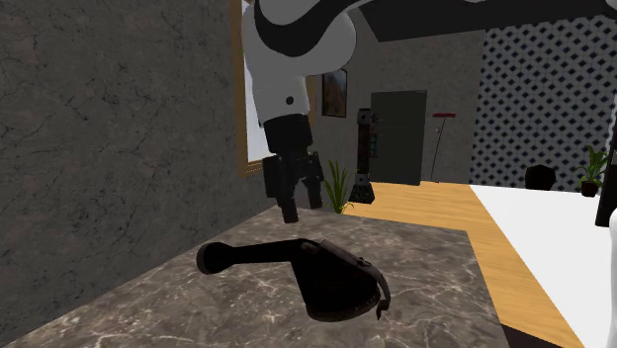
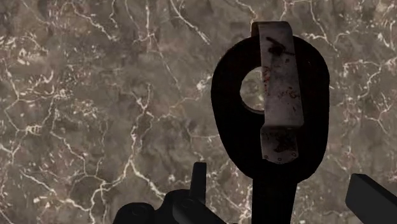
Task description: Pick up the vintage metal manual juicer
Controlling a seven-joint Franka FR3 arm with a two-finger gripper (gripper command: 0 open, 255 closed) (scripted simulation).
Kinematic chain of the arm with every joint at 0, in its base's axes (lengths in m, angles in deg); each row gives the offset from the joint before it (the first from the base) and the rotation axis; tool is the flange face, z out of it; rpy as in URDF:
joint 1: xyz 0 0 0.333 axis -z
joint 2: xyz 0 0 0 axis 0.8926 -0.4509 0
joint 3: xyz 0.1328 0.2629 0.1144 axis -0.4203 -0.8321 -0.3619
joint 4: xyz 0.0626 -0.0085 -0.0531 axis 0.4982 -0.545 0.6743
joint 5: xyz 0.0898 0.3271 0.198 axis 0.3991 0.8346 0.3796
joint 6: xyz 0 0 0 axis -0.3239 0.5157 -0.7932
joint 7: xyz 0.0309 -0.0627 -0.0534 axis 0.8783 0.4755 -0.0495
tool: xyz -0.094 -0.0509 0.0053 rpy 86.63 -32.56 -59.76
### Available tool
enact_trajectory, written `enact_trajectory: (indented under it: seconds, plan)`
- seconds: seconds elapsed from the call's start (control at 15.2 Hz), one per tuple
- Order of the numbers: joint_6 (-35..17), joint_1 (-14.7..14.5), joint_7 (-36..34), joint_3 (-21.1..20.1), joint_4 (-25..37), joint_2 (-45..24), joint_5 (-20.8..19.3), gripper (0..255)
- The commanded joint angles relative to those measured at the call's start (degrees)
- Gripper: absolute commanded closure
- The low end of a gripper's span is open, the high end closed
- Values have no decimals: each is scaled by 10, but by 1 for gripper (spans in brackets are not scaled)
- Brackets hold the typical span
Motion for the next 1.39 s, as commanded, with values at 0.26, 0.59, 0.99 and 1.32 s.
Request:
enact_trajectory:
  seconds: [0.26,0.59,0.99,1.32]
  plan:
    - [-9,-15,-14,-15,52,-85,-16,0]
    - [-50,-15,-14,-15,22,-96,-18,0]
    - [-50,-15,-14,-15,22,-96,-18,255]
    - [-50,-15,-14,-15,22,-96,-18,255]
